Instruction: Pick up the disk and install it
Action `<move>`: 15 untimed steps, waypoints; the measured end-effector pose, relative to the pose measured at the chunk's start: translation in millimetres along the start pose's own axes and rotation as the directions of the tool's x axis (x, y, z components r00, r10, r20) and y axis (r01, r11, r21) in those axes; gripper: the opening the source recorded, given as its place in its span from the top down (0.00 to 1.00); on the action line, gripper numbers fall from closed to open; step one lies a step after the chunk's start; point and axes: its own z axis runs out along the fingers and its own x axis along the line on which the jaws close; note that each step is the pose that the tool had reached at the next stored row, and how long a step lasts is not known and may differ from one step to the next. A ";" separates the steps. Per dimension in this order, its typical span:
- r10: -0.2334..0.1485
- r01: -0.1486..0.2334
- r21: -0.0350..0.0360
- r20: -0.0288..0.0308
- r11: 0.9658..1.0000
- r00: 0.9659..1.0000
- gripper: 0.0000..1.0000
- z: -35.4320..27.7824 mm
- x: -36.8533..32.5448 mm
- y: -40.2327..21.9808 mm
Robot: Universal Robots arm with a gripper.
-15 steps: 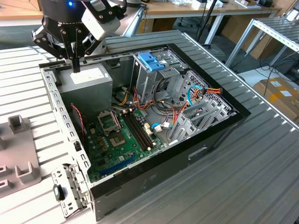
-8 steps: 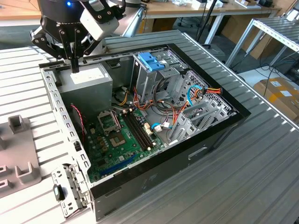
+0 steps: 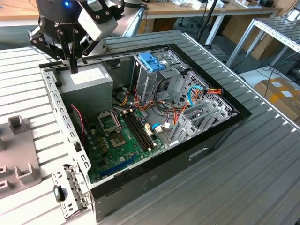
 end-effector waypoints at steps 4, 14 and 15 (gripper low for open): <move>0.000 0.000 0.000 0.000 1.000 1.000 0.89 0.0 1.1 -0.1; 0.000 0.000 0.000 0.000 1.000 1.000 0.89 -0.1 3.9 -0.3; 0.000 0.000 0.000 0.000 1.000 1.000 0.89 -0.1 4.2 -0.3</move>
